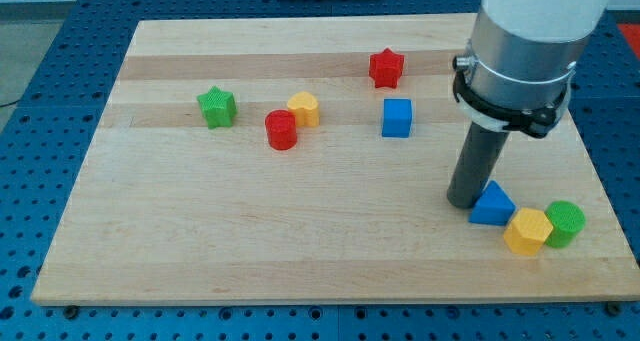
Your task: Slide the green star closer to yellow hexagon
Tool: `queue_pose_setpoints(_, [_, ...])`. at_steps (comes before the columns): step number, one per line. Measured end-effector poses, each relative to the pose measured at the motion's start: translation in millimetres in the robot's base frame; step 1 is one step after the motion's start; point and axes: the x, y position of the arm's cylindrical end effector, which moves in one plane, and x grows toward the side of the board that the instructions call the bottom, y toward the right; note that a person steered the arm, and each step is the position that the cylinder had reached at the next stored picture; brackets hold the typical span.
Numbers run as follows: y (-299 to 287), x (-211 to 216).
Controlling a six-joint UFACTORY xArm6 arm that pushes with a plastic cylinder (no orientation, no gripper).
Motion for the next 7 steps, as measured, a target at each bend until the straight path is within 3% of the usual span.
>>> queue_pose_setpoints(3, [-6,0])
queue_pose_setpoints(4, [-53,9])
queue_pose_setpoints(6, [-311,-2])
queue_pose_setpoints(7, [-397,-79])
